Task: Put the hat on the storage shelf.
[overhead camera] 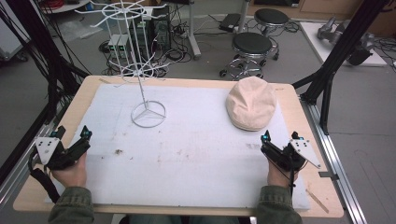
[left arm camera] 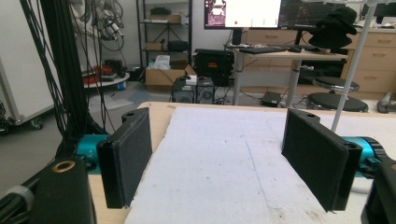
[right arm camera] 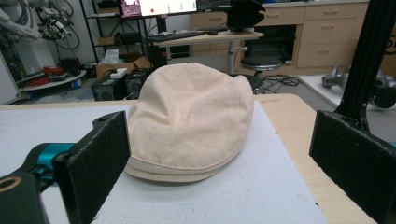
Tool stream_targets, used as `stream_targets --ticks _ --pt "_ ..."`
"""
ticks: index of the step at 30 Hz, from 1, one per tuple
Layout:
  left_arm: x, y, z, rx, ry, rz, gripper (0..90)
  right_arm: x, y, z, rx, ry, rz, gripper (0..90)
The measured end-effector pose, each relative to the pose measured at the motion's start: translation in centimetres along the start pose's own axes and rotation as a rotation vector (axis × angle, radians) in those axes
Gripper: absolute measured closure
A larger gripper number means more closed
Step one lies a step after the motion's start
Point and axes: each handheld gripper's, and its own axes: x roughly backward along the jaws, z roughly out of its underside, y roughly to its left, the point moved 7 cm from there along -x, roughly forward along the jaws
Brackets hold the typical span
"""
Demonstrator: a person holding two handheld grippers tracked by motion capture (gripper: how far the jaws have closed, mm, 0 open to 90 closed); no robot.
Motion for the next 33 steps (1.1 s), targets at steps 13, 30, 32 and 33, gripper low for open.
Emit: stream_targets --ticks 13,30,32,33 --pt "0.0 0.7 0.3 0.046 0.013 -0.03 23.4 0.3 -0.1 -0.2 -0.04 -0.014 -0.012 4.4" --pt "-0.2 0.7 0.5 0.056 0.021 -0.023 23.4 0.4 -0.2 -1.1 0.015 -0.053 -0.011 4.5" --pt "-0.1 0.6 0.5 0.055 0.023 -0.021 23.4 0.4 -0.2 -1.9 0.022 -0.059 -0.021 4.5" --pt "-0.1 0.5 0.6 0.053 0.024 -0.021 23.4 0.4 -0.2 -2.2 0.019 -0.06 -0.021 4.5"
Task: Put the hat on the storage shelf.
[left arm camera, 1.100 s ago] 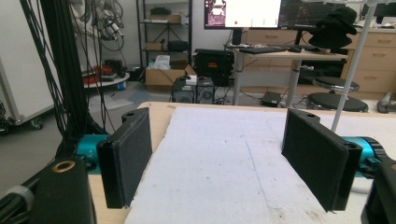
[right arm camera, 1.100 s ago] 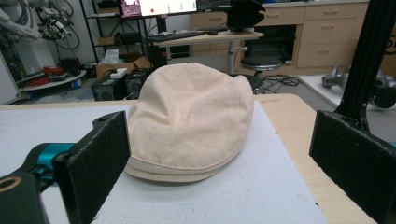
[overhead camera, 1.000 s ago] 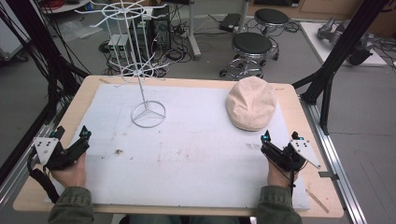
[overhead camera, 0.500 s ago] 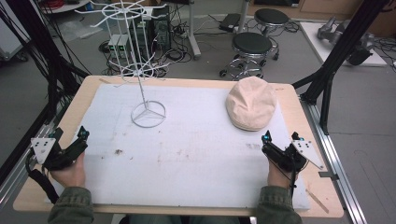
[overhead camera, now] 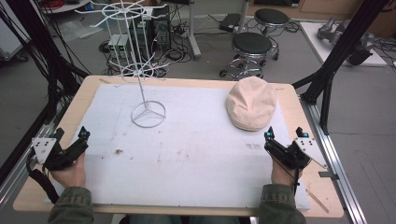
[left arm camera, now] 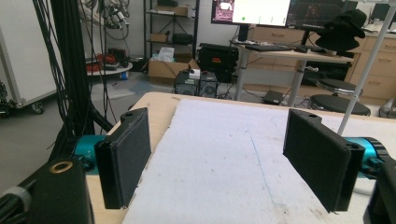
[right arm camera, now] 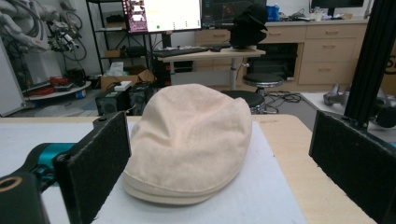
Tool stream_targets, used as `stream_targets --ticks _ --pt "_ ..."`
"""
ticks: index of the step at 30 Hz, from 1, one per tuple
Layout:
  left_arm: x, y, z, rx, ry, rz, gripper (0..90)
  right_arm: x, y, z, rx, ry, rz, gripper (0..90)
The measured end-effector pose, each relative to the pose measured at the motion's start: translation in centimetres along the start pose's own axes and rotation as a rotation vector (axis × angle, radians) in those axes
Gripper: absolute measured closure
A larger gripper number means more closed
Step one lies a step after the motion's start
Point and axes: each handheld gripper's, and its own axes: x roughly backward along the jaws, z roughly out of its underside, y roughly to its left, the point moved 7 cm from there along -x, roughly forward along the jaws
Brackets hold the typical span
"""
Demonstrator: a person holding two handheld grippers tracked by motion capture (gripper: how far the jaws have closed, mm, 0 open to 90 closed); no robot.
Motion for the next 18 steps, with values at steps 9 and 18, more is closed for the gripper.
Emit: stream_targets --ticks 9,18 --pt "0.0 -0.5 0.1 -0.022 0.003 0.008 23.4 -0.8 0.1 -3.7 -0.012 0.002 -0.03 4.8" --pt "-0.3 -0.7 0.2 -0.014 0.012 0.017 23.4 -3.7 0.3 -6.0 0.021 0.062 -0.024 4.8"
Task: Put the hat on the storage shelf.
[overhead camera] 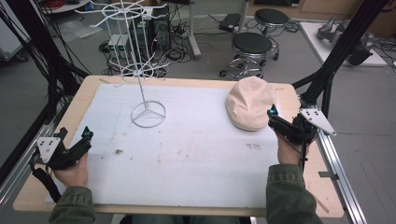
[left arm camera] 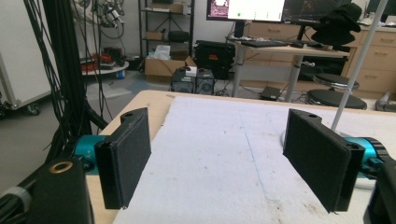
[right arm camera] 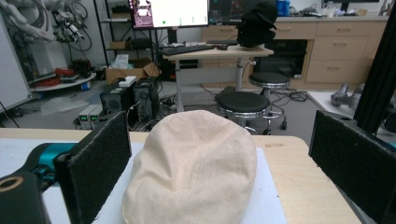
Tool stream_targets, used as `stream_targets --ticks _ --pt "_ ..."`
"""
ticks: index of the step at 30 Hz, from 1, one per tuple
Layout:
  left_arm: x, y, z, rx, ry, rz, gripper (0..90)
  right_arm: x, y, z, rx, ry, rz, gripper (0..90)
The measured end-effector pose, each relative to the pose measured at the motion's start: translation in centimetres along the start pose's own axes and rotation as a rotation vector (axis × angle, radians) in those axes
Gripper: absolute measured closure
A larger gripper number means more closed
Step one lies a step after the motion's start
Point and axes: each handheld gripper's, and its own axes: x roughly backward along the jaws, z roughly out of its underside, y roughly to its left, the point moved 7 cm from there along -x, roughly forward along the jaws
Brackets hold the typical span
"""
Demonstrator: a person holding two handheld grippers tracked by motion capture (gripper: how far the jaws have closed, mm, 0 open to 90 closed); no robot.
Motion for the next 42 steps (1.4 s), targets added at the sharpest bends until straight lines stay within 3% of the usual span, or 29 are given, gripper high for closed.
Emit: stream_targets --ticks 11,19,20,26,34,42 --pt "-0.2 -0.4 0.0 0.0 0.001 0.014 23.4 -2.0 -0.3 -1.2 0.026 -0.009 0.014 4.8" --pt "-0.3 -0.5 0.1 0.006 0.002 0.029 23.4 -5.1 -0.6 -1.4 0.016 0.061 0.04 4.9" --pt "-0.4 -0.6 0.1 0.006 -0.001 0.029 23.5 -6.0 -0.4 -1.5 0.012 0.071 0.043 4.9" --pt "-0.4 -0.6 0.1 0.008 -0.001 0.03 23.4 -8.0 0.0 -1.2 0.03 0.101 0.051 4.8" --pt "-0.5 -0.6 0.1 0.007 -0.002 0.03 23.4 -10.5 -0.6 0.3 -0.029 0.166 0.089 4.8" --pt "-0.5 -0.6 0.0 0.003 -0.003 0.026 23.4 -12.6 -1.5 2.9 -0.106 0.262 0.117 4.8"
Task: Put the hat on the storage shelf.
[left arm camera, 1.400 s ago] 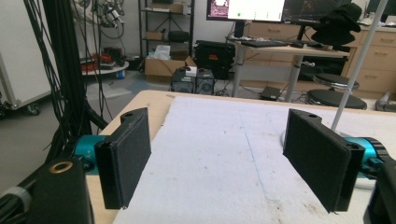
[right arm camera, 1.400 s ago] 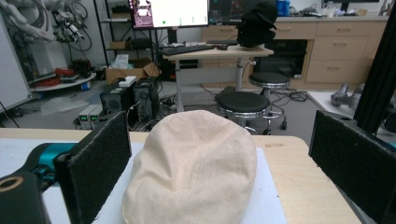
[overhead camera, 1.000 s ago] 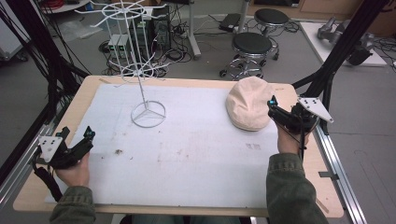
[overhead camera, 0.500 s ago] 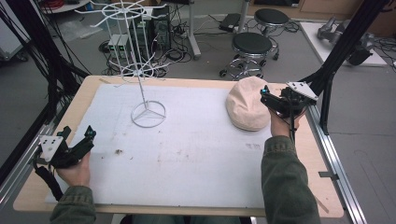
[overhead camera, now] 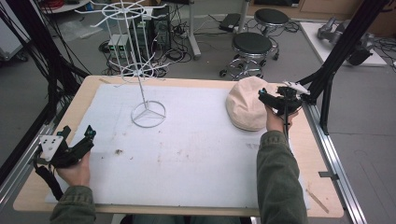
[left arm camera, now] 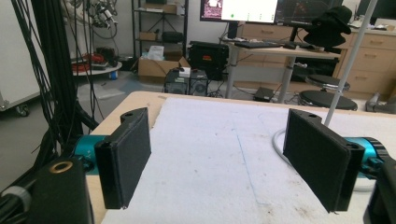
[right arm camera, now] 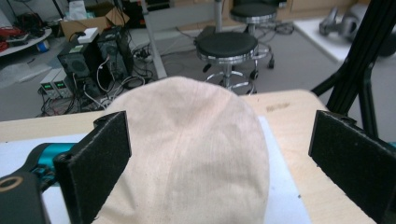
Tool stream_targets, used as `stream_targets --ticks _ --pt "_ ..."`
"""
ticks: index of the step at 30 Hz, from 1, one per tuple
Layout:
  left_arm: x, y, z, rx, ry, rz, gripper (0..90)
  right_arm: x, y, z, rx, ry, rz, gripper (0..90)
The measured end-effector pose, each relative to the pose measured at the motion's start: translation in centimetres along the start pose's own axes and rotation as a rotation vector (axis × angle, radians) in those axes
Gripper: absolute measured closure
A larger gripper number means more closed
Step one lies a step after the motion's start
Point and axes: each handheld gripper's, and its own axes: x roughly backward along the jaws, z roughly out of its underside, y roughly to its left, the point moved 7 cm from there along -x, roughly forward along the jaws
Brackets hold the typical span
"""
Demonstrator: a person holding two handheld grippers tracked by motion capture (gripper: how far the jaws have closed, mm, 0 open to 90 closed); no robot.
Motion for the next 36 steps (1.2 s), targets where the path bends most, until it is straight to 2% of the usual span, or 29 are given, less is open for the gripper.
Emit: stream_targets --ticks 2,7,9,10,11,18,23,25,26,27,28,29,31,36 --pt "0.0 -0.1 0.0 -0.005 0.003 0.001 23.4 -0.5 -0.1 0.4 -0.02 0.023 0.003 4.8" --pt "0.0 -0.2 0.0 -0.003 0.003 0.004 23.4 -1.8 -0.8 1.4 -0.025 0.062 0.025 4.8" --pt "-0.1 -0.1 0.1 -0.003 0.003 0.004 23.4 -2.4 -1.2 1.9 -0.048 0.086 0.037 4.9" --pt "-0.1 -0.1 0.1 -0.004 0.004 0.002 23.4 -2.4 -1.2 1.9 -0.048 0.086 0.037 4.9" --pt "-0.1 -0.1 0.1 -0.003 0.005 0.003 23.5 -2.9 -1.3 2.5 -0.047 0.112 0.043 4.9" --pt "-0.1 -0.2 0.2 -0.009 0.01 0.002 23.5 -4.5 -1.4 4.2 -0.045 0.186 0.045 4.8" --pt "-0.2 -0.3 0.2 -0.007 0.013 0.006 23.5 -5.1 -1.7 5.3 -0.071 0.241 0.054 4.8" --pt "-0.2 -0.3 0.2 -0.006 0.013 0.007 23.5 -5.4 -1.9 6.0 -0.063 0.276 0.09 4.8" --pt "-0.2 -0.3 0.2 -0.006 0.014 0.008 23.5 -5.4 -1.9 6.0 -0.063 0.276 0.09 4.8" --pt "-0.2 -0.3 0.2 -0.005 0.012 0.009 23.5 -5.5 -2.0 6.2 -0.073 0.288 0.095 4.9" --pt "-0.2 -0.3 0.2 -0.005 0.011 0.009 23.5 -5.7 -2.0 6.7 -0.137 0.314 0.078 4.9" --pt "-0.2 -0.3 0.2 -0.005 0.012 0.007 23.5 -5.8 -2.0 6.8 -0.148 0.319 0.076 4.9" --pt "-0.2 -0.3 0.2 -0.005 0.013 0.008 23.5 -5.9 -2.0 7.0 -0.126 0.33 0.086 4.9" --pt "-0.2 -0.3 0.2 -0.004 0.011 0.005 23.5 -6.0 -1.9 7.2 -0.139 0.336 0.079 4.9"
